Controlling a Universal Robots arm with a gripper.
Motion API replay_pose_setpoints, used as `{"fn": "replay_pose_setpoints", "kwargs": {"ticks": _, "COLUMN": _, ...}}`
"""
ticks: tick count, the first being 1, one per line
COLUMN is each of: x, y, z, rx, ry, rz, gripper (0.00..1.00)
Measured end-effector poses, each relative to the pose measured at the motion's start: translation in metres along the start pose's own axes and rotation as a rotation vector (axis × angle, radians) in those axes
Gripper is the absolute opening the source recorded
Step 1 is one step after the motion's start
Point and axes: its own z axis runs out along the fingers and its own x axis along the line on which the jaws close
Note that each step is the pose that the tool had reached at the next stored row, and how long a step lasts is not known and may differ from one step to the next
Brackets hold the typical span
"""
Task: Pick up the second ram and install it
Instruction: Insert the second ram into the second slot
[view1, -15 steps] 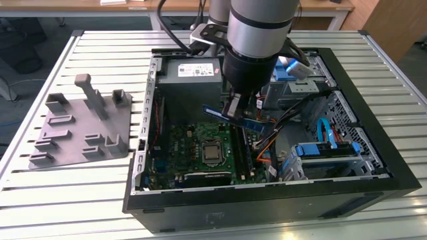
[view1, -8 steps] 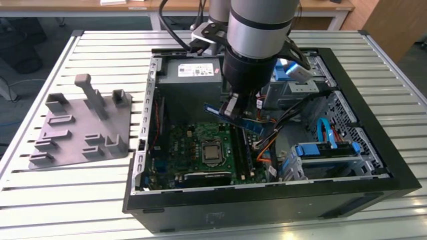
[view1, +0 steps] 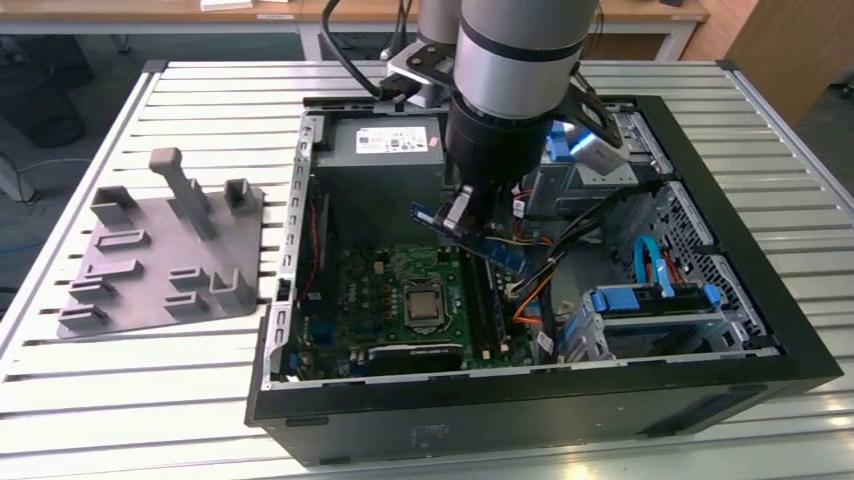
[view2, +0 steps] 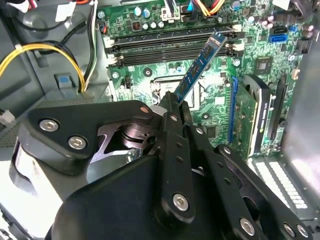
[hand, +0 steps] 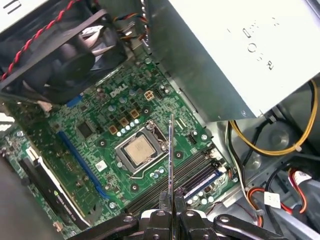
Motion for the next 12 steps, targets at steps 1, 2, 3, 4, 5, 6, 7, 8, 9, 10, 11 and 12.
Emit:
{"fn": "replay_pose_setpoints", "kwargs": {"ticks": 1, "x": 0.0, "y": 0.0, "z": 0.0002, "rx": 0.0001, "ry": -0.0004, "rz": 0.01, "gripper": 0.14}}
{"fn": "replay_pose_setpoints", "kwargs": {"ticks": 2, "x": 0.0, "y": 0.0, "z": 0.0003, "rx": 0.0002, "ry": -0.0009, "rz": 0.02, "gripper": 0.14}}
{"fn": "replay_pose_setpoints", "kwargs": {"ticks": 3, "x": 0.0, "y": 0.0, "z": 0.0004, "rx": 0.0003, "ry": -0.0012, "rz": 0.029, "gripper": 0.14}}
{"fn": "replay_pose_setpoints", "kwargs": {"ticks": 4, "x": 0.0, "y": 0.0, "z": 0.0005, "rx": 0.0004, "ry": -0.0016, "rz": 0.038, "gripper": 0.14}}
{"fn": "replay_pose_setpoints", "kwargs": {"ticks": 5, "x": 0.0, "y": 0.0, "z": 0.0006, "rx": 0.0005, "ry": -0.002, "rz": 0.047, "gripper": 0.14}}
{"fn": "replay_pose_setpoints", "kwargs": {"ticks": 6, "x": 0.0, "y": 0.0, "z": 0.0007, "rx": 0.0006, "ry": -0.0023, "rz": 0.056, "gripper": 0.14}}
{"fn": "replay_pose_setpoints", "kwargs": {"ticks": 7, "x": 0.0, "y": 0.0, "z": 0.0008, "rx": 0.0007, "ry": -0.0025, "rz": 0.064, "gripper": 0.14}}
{"fn": "replay_pose_setpoints", "kwargs": {"ticks": 8, "x": 0.0, "y": 0.0, "z": 0.0009, "rx": 0.0007, "ry": -0.0028, "rz": 0.071, "gripper": 0.14}}
{"fn": "replay_pose_setpoints", "kwargs": {"ticks": 9, "x": 0.0, "y": 0.0, "z": 0.0009, "rx": 0.0009, "ry": -0.0031, "rz": 0.078, "gripper": 0.14}}
{"fn": "replay_pose_setpoints", "kwargs": {"ticks": 10, "x": 0.0, "y": 0.0, "z": 0.0011, "rx": 0.0009, "ry": -0.0034, "rz": 0.086, "gripper": 0.14}}
{"fn": "replay_pose_setpoints", "kwargs": {"ticks": 11, "x": 0.0, "y": 0.0, "z": 0.0012, "rx": 0.001, "ry": -0.0037, "rz": 0.095, "gripper": 0.14}}
{"fn": "replay_pose_setpoints", "kwargs": {"ticks": 12, "x": 0.0, "y": 0.0, "z": 0.0012, "rx": 0.0011, "ry": -0.004, "rz": 0.102, "gripper": 0.14}}
